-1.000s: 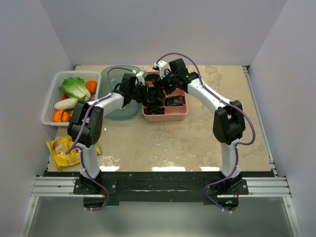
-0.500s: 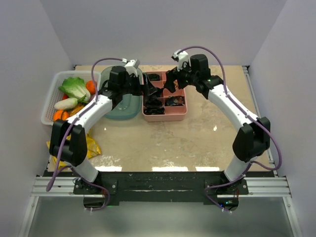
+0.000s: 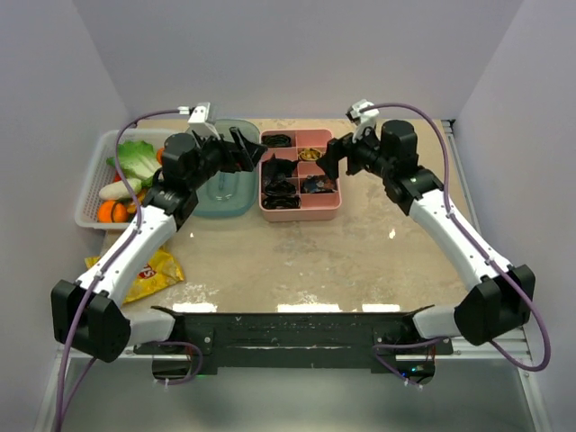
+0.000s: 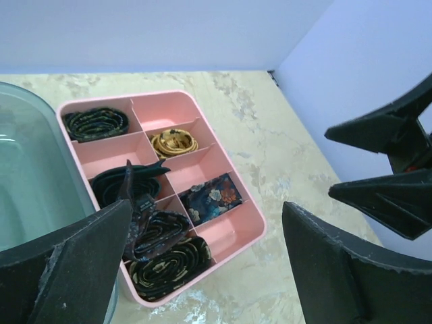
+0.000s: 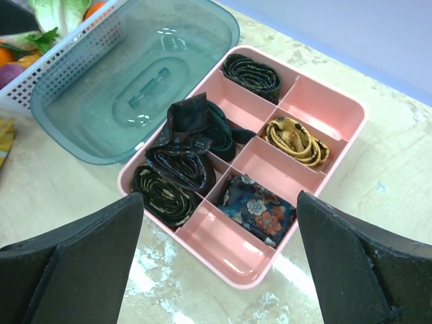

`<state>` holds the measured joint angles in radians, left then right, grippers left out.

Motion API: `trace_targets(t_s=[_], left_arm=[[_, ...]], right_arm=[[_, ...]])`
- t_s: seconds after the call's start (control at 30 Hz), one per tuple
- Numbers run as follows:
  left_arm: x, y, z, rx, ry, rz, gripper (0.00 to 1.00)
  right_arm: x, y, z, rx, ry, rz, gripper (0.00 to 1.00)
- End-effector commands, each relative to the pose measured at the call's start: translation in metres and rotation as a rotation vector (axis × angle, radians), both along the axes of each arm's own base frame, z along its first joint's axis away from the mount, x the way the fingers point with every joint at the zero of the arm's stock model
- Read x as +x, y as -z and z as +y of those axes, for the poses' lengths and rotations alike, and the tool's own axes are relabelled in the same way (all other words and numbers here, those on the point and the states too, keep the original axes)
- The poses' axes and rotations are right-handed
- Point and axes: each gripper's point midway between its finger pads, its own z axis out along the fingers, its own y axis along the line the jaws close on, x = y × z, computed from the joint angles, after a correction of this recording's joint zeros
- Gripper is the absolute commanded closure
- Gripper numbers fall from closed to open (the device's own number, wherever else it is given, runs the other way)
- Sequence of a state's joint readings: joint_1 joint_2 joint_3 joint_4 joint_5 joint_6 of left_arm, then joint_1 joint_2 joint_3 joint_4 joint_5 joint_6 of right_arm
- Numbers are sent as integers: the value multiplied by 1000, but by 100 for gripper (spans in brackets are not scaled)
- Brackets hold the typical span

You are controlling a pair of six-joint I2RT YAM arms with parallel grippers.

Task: Roll the ties
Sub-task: Reset both arms

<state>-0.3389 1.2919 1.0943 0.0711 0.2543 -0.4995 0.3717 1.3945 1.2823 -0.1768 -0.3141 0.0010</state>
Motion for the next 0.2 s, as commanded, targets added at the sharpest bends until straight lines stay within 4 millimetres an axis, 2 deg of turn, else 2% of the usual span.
trace_targets(t_s=[0.0,0.13,0.17], left_arm=[[0,-18,21,-37,-108,-76,2],[-6,-16,22,-26,-99,-103,2],[-4,-12,29,-17,-136,-100,2]], right_arm=[[-1,-12,-13,42,74,-56,1],[0,-2,-21,42,119,-29,1],[2,5,-27,42,152,-22,1]])
